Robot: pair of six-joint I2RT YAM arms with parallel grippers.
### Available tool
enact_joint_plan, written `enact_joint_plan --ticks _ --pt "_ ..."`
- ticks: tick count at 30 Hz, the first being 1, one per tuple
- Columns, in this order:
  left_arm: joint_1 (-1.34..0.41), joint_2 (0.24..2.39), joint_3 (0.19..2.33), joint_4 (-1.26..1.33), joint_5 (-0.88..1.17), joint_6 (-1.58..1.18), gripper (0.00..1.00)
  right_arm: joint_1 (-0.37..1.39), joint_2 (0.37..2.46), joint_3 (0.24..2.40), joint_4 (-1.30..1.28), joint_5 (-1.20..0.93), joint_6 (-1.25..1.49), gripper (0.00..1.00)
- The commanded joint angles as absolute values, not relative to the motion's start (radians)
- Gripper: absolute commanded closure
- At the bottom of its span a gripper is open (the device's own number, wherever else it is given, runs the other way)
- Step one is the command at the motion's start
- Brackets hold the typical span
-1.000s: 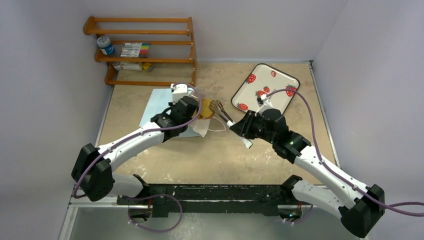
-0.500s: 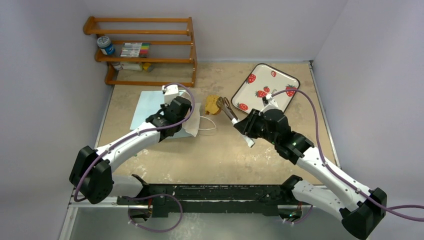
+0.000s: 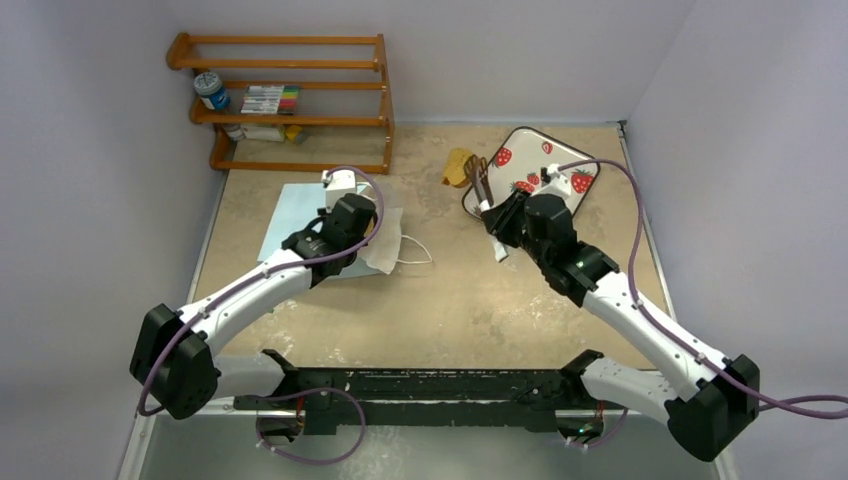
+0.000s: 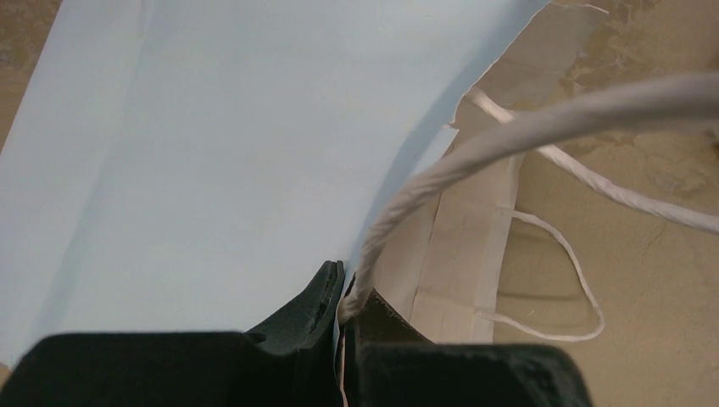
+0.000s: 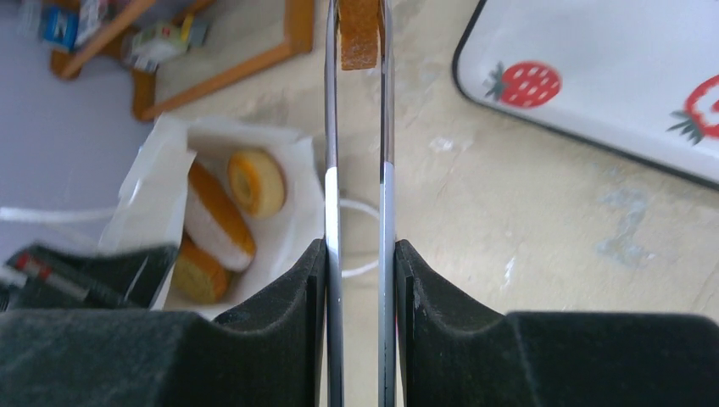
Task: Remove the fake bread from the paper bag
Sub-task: Place the fake bread in the container.
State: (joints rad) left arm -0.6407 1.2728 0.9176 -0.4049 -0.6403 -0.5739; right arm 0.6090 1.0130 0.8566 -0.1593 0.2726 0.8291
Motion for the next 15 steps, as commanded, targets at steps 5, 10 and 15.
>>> enact_joint_plan --ticks 5,10,15 --pt "-0.633 1.195 0.919 -0.414 -0.564 -0.514 1.0 0.399 1.125 0.93 0.058 0.317 0.808 1.0" --pt "-0.634 1.154 0.898 -0.419 -0.513 -0.49 1.0 0.265 1.221 0.931 0.154 0.252 0.801 1.0" --pt "-0.635 1.107 0.87 -0.424 -0.437 -0.47 1.0 0.177 1.308 0.94 0.227 0.205 0.813 1.0"
